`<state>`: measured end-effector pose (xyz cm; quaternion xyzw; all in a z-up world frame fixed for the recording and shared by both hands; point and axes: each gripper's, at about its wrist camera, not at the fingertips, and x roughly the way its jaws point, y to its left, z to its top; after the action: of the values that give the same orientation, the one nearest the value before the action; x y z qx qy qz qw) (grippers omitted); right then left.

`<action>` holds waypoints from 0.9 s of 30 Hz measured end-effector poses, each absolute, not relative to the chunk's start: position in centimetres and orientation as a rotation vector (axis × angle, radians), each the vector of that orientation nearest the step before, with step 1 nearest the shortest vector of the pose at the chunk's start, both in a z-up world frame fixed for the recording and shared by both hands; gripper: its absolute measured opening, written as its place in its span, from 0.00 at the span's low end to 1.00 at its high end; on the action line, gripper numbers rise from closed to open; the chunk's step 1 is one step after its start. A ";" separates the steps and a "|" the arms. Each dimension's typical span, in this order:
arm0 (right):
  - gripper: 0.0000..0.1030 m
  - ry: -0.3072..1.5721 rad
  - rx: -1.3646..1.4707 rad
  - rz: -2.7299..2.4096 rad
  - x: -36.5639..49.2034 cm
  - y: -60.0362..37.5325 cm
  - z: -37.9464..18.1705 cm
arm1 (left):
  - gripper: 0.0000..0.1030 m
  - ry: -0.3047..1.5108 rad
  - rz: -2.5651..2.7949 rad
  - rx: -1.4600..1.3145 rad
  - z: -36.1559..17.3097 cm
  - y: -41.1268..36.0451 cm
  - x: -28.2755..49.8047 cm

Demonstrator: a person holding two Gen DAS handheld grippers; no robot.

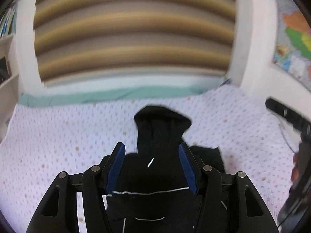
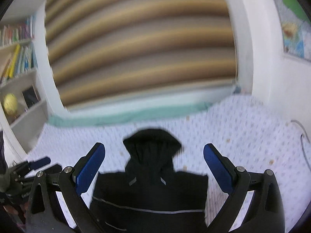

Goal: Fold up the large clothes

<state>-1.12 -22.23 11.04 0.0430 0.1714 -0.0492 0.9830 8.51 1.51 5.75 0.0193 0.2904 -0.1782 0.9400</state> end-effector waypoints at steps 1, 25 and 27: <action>0.99 0.313 0.092 -0.098 -2.1 -22.7 12.8 | 0.57 0.563 -0.365 0.049 7.0 1.9 7.7; 1.00 0.283 0.287 0.002 5.6 -33.9 19.9 | 0.60 0.505 -0.282 -0.177 9.4 10.5 20.9; 1.00 0.414 0.336 -0.035 11.0 -35.3 14.2 | 0.60 0.574 -0.323 -0.127 5.4 8.2 23.7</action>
<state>11.04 -35.33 14.23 0.1658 0.2044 -0.0175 0.9646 23.73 8.25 5.40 -0.0624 0.2815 -0.1584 0.9443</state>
